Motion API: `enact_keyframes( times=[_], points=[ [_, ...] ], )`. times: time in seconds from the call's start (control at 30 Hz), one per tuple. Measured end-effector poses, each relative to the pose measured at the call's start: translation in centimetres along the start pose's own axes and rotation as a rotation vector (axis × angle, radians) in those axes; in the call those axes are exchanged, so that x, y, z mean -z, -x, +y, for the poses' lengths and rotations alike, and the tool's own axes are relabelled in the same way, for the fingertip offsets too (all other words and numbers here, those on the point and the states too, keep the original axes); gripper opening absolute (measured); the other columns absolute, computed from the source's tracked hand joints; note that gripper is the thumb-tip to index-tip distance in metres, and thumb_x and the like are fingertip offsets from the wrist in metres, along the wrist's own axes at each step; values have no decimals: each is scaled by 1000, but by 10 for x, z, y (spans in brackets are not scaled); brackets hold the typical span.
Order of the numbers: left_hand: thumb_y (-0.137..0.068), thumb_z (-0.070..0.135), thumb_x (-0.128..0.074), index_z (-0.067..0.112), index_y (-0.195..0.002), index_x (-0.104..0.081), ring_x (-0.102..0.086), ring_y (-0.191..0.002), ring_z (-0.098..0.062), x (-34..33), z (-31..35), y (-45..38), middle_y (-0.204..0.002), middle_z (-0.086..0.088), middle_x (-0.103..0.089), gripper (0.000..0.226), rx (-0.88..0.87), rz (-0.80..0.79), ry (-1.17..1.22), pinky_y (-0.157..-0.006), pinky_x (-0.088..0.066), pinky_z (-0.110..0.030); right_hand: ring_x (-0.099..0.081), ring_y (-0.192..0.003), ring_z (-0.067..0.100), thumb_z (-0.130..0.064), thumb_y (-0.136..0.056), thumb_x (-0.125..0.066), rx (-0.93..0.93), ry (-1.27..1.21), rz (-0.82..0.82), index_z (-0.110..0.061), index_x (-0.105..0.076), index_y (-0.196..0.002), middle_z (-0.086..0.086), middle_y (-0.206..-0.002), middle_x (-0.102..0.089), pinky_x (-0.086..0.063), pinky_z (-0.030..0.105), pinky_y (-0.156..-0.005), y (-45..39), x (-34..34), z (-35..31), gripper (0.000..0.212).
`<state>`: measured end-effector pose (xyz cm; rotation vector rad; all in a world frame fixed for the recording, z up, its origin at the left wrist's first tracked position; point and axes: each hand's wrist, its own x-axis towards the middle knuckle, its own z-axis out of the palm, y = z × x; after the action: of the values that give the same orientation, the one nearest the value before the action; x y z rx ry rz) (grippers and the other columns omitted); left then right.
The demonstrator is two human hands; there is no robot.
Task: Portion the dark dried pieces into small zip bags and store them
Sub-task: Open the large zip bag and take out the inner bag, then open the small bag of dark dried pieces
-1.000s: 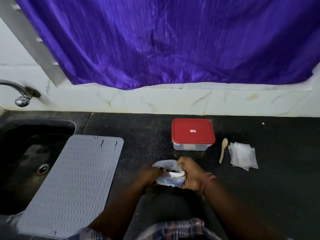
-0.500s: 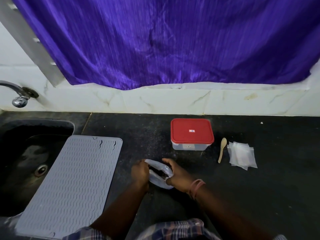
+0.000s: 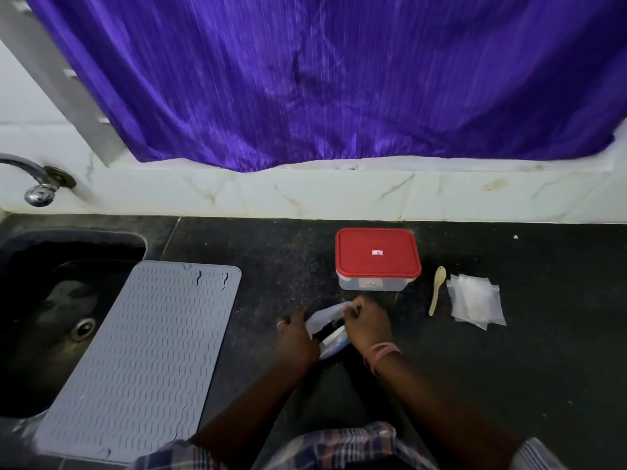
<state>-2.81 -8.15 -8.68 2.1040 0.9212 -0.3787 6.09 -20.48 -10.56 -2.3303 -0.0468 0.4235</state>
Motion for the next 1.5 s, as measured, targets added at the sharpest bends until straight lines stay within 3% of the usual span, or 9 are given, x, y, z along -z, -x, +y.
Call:
enact_keyframes(
  times=[0.13,0.23,0.4,0.63,0.77,0.87,0.97,1.13,1.5],
  points=[
    [-75,39,-71,32,-144,-49,-61,-120,-25,-3,0,-3,-142,-9,-51,73,-49,-16,6,-98,-48,-30,-67,-96,19,-25,-91,-65,45,-89,-63,-20,-66,-97,-2,-95,-69,-51,30,-85,-4,-1,4,8],
    [-70,70,-53,40,-125,-64,-68,-104,-18,-1,-3,-10,-118,0,-70,64,-90,64,61,-95,-56,-40,-65,-101,13,-25,-85,-71,70,-160,-94,-25,-63,-106,-6,-104,-67,-52,34,-93,1,-3,5,23],
    [-99,39,-56,25,-111,-75,-71,-96,-19,11,2,-18,-102,0,-76,26,-148,196,-77,-77,-51,-29,-53,-128,19,-4,-86,-64,125,-48,-125,-20,-51,-139,2,-138,-53,-45,36,-109,9,-6,14,56],
    [-98,43,-54,24,-98,-73,-64,-78,-11,7,4,-27,-92,1,-74,26,-207,205,-70,-72,-52,-30,-57,-119,20,-12,-88,-67,208,-73,-42,-17,-55,-133,6,-131,-54,-45,28,-99,0,5,24,47],
    [-80,56,-46,27,-116,-65,-61,-107,-28,3,7,-33,-116,-9,-65,50,-204,215,-86,-92,-54,-44,-60,-105,14,-30,-89,-69,240,-109,-20,-18,-60,-122,1,-116,-61,-50,31,-93,-6,11,29,36],
    [-85,47,-55,25,-129,-62,-51,-121,-33,-2,14,-34,-130,-11,-59,49,-260,312,-169,-101,-44,-43,-64,-87,14,-27,-93,-62,252,-104,150,-18,-65,-95,0,-91,-67,-50,30,-78,-8,22,36,10],
    [-91,30,-59,22,-115,-69,-58,-109,-26,-6,26,-28,-116,-6,-66,28,-443,361,-127,-90,-44,-36,-65,-80,23,-15,-93,-57,137,-17,349,-11,-65,-83,8,-83,-68,-46,28,-71,-19,41,57,14],
    [-95,20,-57,19,-91,-68,-63,-80,-15,-23,62,-14,-88,0,-68,12,-677,234,-115,-68,-40,-25,-61,-92,36,-11,-87,-57,-17,299,449,-5,-66,-99,16,-97,-66,-50,41,-79,-43,88,100,16],
    [-98,18,-58,19,-107,-74,-69,-101,-12,-80,108,-2,-109,4,-75,18,-649,-145,-244,-88,-52,-25,-65,-100,27,-11,-96,-46,55,561,273,-11,-68,-107,10,-110,-68,-50,33,-85,-51,121,165,24]
  ],
)
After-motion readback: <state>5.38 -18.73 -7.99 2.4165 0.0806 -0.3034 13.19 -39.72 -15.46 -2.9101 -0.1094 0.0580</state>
